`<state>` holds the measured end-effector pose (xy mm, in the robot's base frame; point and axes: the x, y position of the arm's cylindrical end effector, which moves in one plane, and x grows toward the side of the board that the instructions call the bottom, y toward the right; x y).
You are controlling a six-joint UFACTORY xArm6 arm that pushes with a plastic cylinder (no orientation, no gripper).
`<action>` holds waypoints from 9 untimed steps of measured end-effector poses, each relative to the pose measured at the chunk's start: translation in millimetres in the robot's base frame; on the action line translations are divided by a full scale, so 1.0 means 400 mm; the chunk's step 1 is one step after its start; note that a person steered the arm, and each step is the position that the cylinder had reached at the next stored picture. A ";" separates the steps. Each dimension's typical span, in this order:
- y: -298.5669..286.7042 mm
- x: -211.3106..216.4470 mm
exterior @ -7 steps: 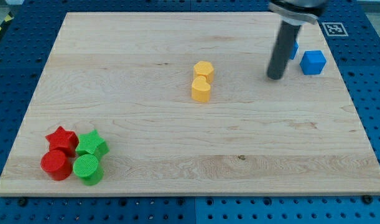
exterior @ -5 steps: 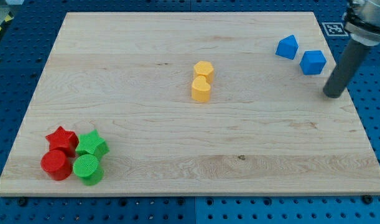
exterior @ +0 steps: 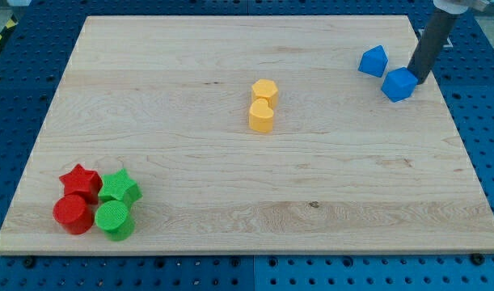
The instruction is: Move the blue cube right to the heart
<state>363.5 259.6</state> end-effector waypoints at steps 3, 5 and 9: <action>-0.114 0.036; -0.234 0.033; -0.298 0.086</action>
<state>397.8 140.5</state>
